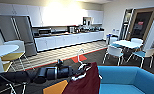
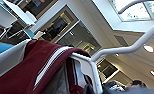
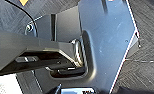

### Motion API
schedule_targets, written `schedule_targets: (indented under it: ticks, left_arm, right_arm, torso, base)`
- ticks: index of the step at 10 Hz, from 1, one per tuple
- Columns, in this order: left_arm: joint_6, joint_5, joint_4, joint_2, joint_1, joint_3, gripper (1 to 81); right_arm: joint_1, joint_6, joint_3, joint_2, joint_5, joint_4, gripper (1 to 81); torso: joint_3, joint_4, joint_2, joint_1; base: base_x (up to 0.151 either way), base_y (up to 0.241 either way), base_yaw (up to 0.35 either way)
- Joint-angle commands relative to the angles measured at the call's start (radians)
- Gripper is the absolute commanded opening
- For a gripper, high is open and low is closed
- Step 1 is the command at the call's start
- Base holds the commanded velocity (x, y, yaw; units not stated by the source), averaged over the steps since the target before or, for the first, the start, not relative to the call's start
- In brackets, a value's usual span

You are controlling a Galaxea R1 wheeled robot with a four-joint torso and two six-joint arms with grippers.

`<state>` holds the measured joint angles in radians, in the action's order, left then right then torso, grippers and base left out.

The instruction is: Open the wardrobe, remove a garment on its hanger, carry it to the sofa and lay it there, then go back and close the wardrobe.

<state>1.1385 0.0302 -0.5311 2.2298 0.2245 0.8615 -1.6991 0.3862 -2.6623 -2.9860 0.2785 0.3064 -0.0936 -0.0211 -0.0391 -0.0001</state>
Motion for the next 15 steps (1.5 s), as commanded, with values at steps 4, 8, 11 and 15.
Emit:
schedule_targets:
  ticks: [4,8,11,15]
  left_arm:
    - [-0.011,0.094,-0.029,-0.010,-0.153,-0.032,1.0]
    - [-0.011,0.089,-0.037,-0.015,-0.152,-0.036,1.0]
    - [-0.011,0.089,-0.037,-0.019,-0.152,-0.041,1.0]
    - [-0.011,0.091,-0.041,-0.030,-0.145,-0.044,1.0]
  right_arm:
    - [0.022,-0.001,0.001,0.002,-0.045,-0.003,81.1]
    - [0.022,-0.001,0.001,0.002,-0.045,-0.003,81.1]
    - [0.020,-0.001,0.001,0.000,-0.047,-0.003,81.1]
    - [0.020,-0.001,0.001,0.000,-0.047,-0.003,81.1]
  torso:
    - [0.000,0.000,0.000,0.000]
    - [0.000,0.000,0.000,0.000]
    - [0.000,0.000,0.000,0.000]
    - [0.000,0.000,0.000,0.000]
  base:
    - [0.000,0.000,-0.255]
    - [0.000,0.000,-0.255]
    - [0.000,0.000,-0.256]
    - [0.000,0.000,-0.256]
